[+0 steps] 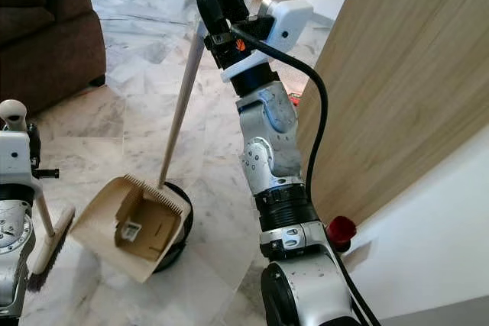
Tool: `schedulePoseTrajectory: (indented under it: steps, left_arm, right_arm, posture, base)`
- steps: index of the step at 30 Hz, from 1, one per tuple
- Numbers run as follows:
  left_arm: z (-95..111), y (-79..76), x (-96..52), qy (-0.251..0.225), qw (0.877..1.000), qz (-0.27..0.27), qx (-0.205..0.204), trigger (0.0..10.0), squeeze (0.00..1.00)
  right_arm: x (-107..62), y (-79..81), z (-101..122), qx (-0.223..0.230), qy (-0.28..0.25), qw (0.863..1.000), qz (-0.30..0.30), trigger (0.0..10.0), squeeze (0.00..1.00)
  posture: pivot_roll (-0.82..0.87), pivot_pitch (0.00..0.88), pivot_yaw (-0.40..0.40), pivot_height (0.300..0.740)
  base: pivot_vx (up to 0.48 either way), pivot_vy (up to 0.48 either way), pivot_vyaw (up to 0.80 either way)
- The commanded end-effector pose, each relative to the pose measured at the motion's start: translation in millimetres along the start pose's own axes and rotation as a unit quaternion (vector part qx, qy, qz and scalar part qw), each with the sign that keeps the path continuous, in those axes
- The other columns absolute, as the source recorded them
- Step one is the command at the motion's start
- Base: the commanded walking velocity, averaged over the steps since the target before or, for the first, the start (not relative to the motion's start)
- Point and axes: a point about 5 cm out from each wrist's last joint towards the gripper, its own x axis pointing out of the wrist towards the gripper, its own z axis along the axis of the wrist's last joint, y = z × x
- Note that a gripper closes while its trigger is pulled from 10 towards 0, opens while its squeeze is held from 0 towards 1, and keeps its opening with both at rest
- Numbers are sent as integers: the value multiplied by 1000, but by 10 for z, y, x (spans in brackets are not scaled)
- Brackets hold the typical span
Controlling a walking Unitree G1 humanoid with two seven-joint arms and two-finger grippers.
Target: Sweep floor
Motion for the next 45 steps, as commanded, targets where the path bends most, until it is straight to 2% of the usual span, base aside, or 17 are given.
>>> schedulePoseTrajectory:
  steps: [1, 13, 20, 26, 37, 45]
  left_arm:
    - [187, 37, 12, -50, 999, 3, 11, 10000, 0]
    - [188, 47, 17, -51, 999, 3, 13, 10000, 0]
    - [191, 49, 16, -52, 999, 3, 14, 10000, 0]
    - [193, 60, 14, -53, 998, 3, 15, 10000, 0]
    - [198, 66, 22, -55, 998, 2, 17, 10000, 0]
    - [204, 60, 25, -57, 998, 0, 20, 10000, 0]
  right_arm:
    - [25, 10, 121, -20, -34, 999, -1, 10000, 0]
    - [49, 55, 177, -48, -55, 997, -6, 10000, 0]
    - [54, 0, 249, -80, -76, 993, -52, 10000, 0]
    - [42, -88, 329, -120, -97, 982, -107, 10000, 0]
    - [52, -47, 354, -135, -113, 978, -113, 10000, 0]
    - [42, -29, 431, -165, -140, 968, -124, 10000, 0]
  posture:
    - [183, 116, -173, 740]
    - [183, 117, -172, 740]
    - [185, 118, -172, 740]
    - [188, 119, -172, 740]
    - [191, 118, -171, 740]
    - [192, 118, -171, 740]
  base:
    - [0, 0, 0]
    - [0, 0, 0]
    - [0, 0, 0]
    - [0, 0, 0]
    - [0, 0, 0]
    - [0, 0, 0]
